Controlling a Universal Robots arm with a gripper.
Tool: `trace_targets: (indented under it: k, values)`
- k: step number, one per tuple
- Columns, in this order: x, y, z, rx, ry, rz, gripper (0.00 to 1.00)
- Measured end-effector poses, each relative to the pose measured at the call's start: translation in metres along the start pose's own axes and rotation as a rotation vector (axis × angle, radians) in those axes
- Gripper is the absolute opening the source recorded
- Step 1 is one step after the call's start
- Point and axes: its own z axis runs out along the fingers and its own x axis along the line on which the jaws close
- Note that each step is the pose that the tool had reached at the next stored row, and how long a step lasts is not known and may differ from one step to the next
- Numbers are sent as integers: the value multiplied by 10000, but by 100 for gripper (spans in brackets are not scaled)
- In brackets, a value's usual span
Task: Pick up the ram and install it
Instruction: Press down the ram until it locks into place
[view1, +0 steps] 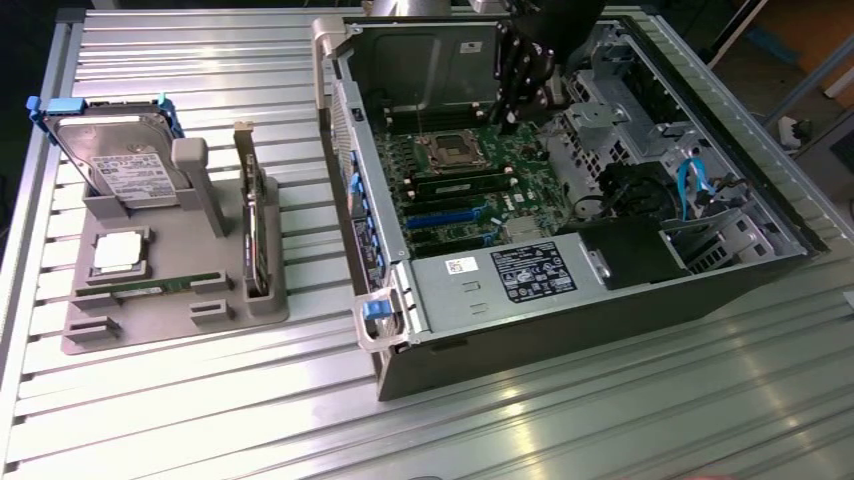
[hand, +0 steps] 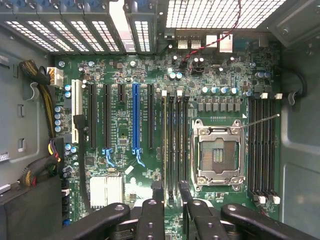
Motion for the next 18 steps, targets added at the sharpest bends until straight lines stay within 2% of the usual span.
trace_targets:
  k: [1,3,18]
  values:
    - [0,0,0,0,0,0,24]
    - [0,0,0,0,0,0,11]
    - [0,-3,0,0,0,0,11]
